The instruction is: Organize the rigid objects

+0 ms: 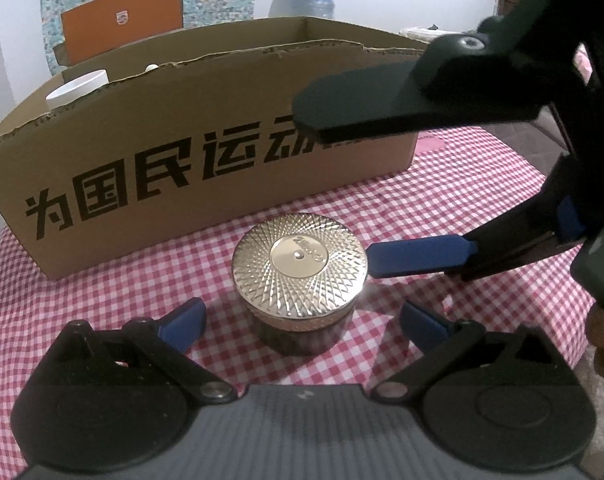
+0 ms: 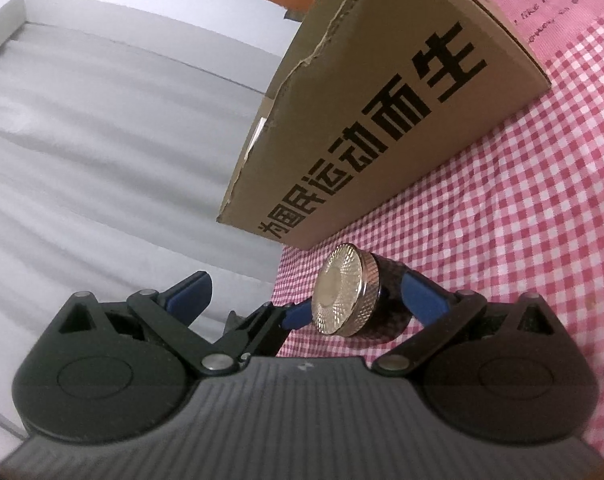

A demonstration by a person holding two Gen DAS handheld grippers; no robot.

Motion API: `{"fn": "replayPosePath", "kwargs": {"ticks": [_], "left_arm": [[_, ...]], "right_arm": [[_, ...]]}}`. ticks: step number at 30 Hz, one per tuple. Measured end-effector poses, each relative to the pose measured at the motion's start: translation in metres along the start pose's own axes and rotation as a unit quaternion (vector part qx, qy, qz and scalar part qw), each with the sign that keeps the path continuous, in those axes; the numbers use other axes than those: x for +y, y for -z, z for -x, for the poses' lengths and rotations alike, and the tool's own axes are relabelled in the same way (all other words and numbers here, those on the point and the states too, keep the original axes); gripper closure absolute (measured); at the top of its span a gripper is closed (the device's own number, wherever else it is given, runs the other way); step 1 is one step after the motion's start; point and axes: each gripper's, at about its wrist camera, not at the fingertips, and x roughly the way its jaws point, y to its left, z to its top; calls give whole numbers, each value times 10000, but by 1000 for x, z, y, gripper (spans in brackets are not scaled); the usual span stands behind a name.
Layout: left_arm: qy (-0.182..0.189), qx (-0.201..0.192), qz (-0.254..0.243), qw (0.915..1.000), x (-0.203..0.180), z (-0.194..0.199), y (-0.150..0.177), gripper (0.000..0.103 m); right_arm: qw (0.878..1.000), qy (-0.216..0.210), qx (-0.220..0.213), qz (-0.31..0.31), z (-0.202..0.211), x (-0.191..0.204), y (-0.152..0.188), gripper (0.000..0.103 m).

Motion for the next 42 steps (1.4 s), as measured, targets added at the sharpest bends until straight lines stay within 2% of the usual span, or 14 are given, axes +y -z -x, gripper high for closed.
{"fn": "replayPosePath", "kwargs": {"ticks": [8,16,23,31,37,42], "left_arm": [[-66,28,72,9999,-5,5,3,0],[-141,69,137,9998,-15,12,6,0],[-123,132,110,9998,-17,11,3,0],[-10,288,23,9996,-14,13,-1,0],[116,228,274,9993,-10,15,-4,0],[160,213,162,9995,-13,17,-2,0]], "right_arm": [[9996,60,197,-174,-8,-1,-7,1],[9989,207,409,-68,-15,5,-6,2],[9989,174,409,-173,-13,2,-8,1],[9970,529,568,62,-23,11,-6,1],[9933,884,705,227,-32,18,-4,2],[9934,930,667,40,-34,17,-6,2]]}}
